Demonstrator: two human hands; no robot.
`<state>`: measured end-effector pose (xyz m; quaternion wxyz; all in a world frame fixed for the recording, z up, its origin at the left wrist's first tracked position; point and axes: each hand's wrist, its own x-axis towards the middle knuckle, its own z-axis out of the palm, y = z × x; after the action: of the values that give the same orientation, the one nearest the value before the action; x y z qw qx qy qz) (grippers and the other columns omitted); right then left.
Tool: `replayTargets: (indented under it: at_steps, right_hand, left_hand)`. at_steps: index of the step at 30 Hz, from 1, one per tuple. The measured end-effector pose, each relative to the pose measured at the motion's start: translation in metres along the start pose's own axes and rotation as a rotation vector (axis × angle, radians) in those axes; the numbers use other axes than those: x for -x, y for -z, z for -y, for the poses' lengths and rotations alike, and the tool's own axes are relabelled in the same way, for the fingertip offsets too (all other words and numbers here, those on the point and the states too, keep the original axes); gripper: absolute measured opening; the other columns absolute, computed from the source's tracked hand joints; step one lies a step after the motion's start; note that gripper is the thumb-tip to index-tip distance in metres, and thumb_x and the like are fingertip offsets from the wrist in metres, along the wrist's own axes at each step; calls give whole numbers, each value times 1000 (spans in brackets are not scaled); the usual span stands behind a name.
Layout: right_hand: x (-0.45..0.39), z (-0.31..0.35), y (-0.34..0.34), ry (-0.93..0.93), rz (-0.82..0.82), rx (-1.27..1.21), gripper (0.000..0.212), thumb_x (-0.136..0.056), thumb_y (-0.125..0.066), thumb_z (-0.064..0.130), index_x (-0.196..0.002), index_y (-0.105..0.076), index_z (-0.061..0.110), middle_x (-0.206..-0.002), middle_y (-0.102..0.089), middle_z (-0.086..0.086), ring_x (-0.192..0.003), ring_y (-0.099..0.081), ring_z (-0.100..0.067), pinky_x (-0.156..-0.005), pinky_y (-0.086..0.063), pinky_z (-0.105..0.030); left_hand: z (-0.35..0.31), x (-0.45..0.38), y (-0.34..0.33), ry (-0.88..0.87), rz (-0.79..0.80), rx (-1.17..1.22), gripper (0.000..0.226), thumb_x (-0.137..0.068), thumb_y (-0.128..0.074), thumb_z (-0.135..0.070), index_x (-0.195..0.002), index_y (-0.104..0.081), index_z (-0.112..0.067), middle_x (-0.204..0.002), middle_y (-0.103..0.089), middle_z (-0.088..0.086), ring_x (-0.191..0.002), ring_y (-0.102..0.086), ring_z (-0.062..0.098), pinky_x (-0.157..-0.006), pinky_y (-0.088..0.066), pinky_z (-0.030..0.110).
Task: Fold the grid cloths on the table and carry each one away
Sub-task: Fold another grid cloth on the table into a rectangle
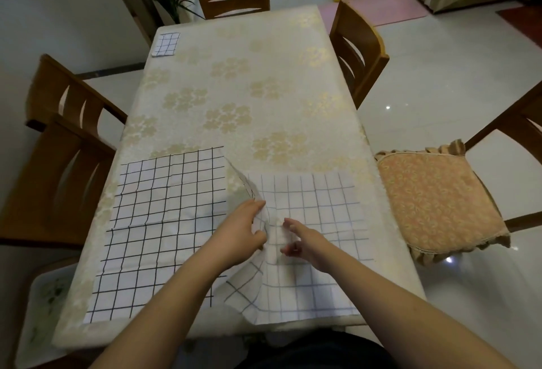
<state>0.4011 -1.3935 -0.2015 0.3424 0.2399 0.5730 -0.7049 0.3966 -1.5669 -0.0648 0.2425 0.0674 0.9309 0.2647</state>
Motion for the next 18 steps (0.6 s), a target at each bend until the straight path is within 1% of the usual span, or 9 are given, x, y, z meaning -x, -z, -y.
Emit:
replayTargets:
  at_steps: [2,4,6,8,10,12,14,17,18]
  right_hand:
    - [5,0,21,28,33,-56,37,-101,-43,36,-134,-51,22,-129,-59,6,-97,-69,-22,-96,-51,-39]
    - [10,3,43,37,37,-112,36,-100,-41,35,-130,-55,23,-133,-60,4,-105,-68,-21,-96,-50,-38]
    - [16,6,65,27,29,-158,37,-101,-37,35,-130,-56,22,-129,-64,1,-99,-69,-17,-88,-52,-35]
    - [22,9,86,17,11,-196,41,-103,-29,39,-130,-55,21,-119,-66,2,-84,-68,-12,-69,-52,-29]
    - [26,10,109,26,-11,-225,45,-104,-23,46,-125,-57,25,-104,-61,5,-76,-60,-10,-61,-47,-26]
    - [31,11,129,32,-21,-214,51,-101,-19,56,-121,-58,31,-105,-54,8,-90,-54,-11,-73,-44,-31]
    - [35,9,145,34,-24,-210,55,-99,-19,61,-128,-55,32,-113,-53,8,-110,-49,-16,-90,-40,-36]
    - [36,2,156,66,-84,-143,47,-100,-36,51,-137,-47,24,-125,-53,3,-120,-50,-20,-100,-42,-36]
    - [34,-2,158,84,-108,-80,50,-100,-43,47,-141,-43,19,-130,-51,2,-123,-50,-21,-101,-44,-35]
  left_hand:
    - [-22,-7,-13,-19,-6,14,68,-91,-56,-16,-152,-26,-24,-160,-21,-3,-140,-33,16,-112,-29,27]
    - [-46,-14,-30,-42,6,51,67,-91,-56,-13,-152,-27,-23,-160,-20,-3,-136,-38,14,-108,-29,23]
    - [-67,-23,-50,-70,30,71,67,-91,-55,-12,-151,-29,-22,-159,-20,-3,-133,-41,14,-105,-32,22]
    - [-83,-33,-73,-121,50,74,65,-91,-55,-15,-150,-29,-22,-158,-20,-3,-135,-40,15,-107,-31,21]
    - [-93,-42,-95,-173,74,85,63,-93,-55,-24,-150,-29,-25,-159,-18,-2,-139,-37,16,-111,-34,28]
    - [-96,-47,-112,-197,102,121,60,-94,-56,-32,-149,-30,-31,-159,-17,-5,-135,-41,14,-106,-44,32]
    - [-95,-49,-124,-211,102,171,57,-95,-56,-37,-147,-32,-35,-158,-19,-10,-126,-50,10,-99,-49,28]
    - [-86,-46,-130,-245,48,210,50,-95,-56,-34,-143,-41,-34,-150,-33,-13,-119,-50,-1,-91,-47,12]
    - [-81,-45,-130,-249,17,219,47,-96,-56,-31,-141,-44,-32,-145,-39,-13,-117,-49,-3,-87,-46,8]
